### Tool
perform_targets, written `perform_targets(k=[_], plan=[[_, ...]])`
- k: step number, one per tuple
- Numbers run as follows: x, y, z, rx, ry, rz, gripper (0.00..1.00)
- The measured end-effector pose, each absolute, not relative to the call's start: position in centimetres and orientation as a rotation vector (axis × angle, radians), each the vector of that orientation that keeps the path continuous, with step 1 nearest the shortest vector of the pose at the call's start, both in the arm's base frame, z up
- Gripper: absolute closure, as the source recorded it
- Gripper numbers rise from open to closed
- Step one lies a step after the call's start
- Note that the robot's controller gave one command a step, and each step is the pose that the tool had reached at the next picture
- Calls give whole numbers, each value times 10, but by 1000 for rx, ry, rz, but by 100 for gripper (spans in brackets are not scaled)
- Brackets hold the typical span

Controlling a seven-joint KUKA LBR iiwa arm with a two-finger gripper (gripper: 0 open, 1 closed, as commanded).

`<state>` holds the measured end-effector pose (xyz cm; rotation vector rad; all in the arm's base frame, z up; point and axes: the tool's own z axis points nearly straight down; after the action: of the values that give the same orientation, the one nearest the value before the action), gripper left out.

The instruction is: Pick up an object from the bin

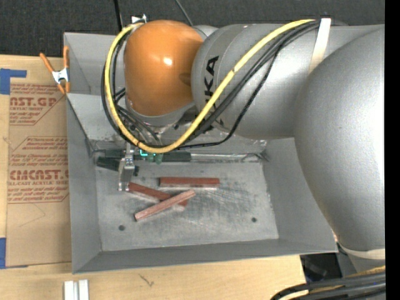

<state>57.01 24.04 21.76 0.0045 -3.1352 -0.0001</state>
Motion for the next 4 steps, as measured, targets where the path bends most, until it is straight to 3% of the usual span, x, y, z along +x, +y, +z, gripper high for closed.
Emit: perform_targets(k=[1,2,3,4], plan=[[572,239,222,1,-3143,-3,0],[576,191,130,-63,-3145,-4,0],[573,182,118,-183,-3133,0,0],[591,196,133,-364,-3122,-2,0]])
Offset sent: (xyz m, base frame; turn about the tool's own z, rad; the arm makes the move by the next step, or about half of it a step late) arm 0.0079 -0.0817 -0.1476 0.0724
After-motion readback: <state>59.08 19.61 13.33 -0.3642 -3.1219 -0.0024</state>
